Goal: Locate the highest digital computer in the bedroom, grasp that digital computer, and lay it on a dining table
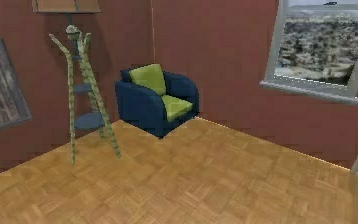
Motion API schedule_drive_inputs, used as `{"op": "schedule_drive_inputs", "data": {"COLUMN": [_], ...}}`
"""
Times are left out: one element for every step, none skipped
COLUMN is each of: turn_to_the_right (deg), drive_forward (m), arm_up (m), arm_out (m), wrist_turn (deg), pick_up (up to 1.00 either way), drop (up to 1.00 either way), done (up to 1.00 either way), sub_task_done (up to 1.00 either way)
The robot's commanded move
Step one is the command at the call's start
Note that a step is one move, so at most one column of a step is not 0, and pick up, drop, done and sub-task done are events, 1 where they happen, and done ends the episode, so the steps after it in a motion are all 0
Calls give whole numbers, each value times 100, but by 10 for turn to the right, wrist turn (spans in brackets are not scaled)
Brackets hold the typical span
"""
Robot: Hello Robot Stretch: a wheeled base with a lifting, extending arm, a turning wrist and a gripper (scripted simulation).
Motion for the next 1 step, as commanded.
{"op": "schedule_drive_inputs", "data": {"turn_to_the_right": [330], "drive_forward": [0], "arm_up": [0], "arm_out": [0], "wrist_turn": [0], "pick_up": [0], "drop": [0], "done": [0], "sub_task_done": [0]}}
